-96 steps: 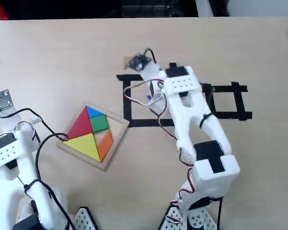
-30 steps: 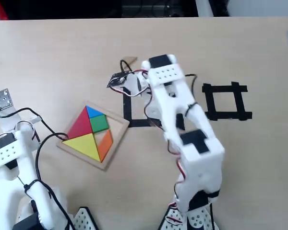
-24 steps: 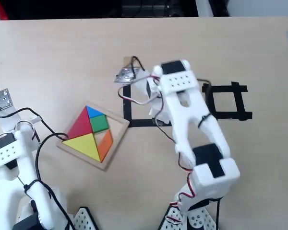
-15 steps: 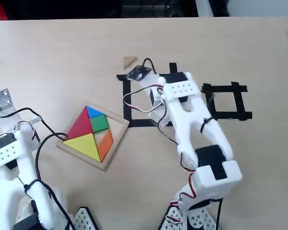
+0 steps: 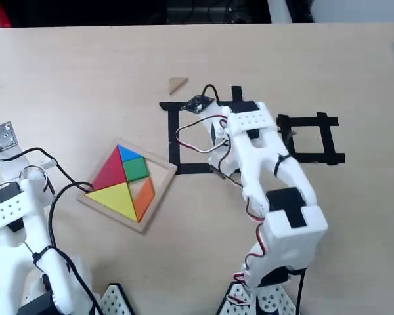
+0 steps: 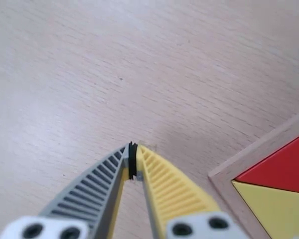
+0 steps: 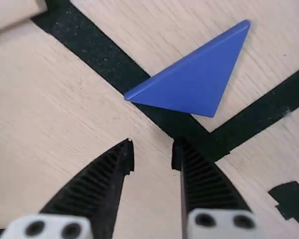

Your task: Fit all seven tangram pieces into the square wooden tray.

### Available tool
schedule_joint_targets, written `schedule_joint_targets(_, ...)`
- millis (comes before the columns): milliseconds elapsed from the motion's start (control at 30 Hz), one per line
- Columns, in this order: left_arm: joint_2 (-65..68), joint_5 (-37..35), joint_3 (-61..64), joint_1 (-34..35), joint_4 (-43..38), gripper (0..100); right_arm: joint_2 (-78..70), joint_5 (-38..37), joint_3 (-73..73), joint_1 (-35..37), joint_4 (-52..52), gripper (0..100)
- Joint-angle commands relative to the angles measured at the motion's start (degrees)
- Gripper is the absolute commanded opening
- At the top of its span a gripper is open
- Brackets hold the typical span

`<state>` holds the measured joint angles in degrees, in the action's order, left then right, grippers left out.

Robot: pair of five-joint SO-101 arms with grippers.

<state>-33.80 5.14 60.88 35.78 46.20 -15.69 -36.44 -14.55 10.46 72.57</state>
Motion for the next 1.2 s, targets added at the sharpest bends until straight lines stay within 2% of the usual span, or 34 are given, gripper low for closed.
schedule_joint_targets(0, -0.18, -0.53, -0.4, -0.48, -0.88, 3, -4.35, -1.93, 6.46, -0.97, -0.53, 14.4)
schedule_joint_targets(367, -0.18, -0.44, -0.4, -0.48, -0.88, 3, -18.59, -2.81, 30.37, -1.49, 9.32, 14.4)
schedule_joint_targets(567, -0.18, -0.44, -0.4, -0.48, -0.88, 3, -19.21, -5.36, 31.87, 1.93, 9.67, 14.2)
schedule_joint_targets(733, -0.18, -0.44, -0.4, -0.48, -0.88, 3, -17.89, -5.19, 33.36, 1.76, 13.01, 14.1)
schedule_joint_targets(833, -0.18, -0.44, -0.4, -0.57, -0.88, 3, -15.6, 2.9, 33.89, 1.85, 12.31, 16.2)
schedule_joint_targets(1000, -0.18, -0.44, -0.4, -0.75, -0.88, 3, -13.49, 19.34, 31.87, 4.57, 11.6, 28.6)
schedule_joint_targets(1100, -0.18, -0.53, -0.04, -1.8, -0.97, 3, -13.67, 22.24, 29.32, 8.0, 10.73, 28.9)
schedule_joint_targets(1167, -0.18, -0.35, 0.22, -4.88, -0.97, 3, -13.58, 25.49, 27.3, 10.02, 8.18, 28.6)
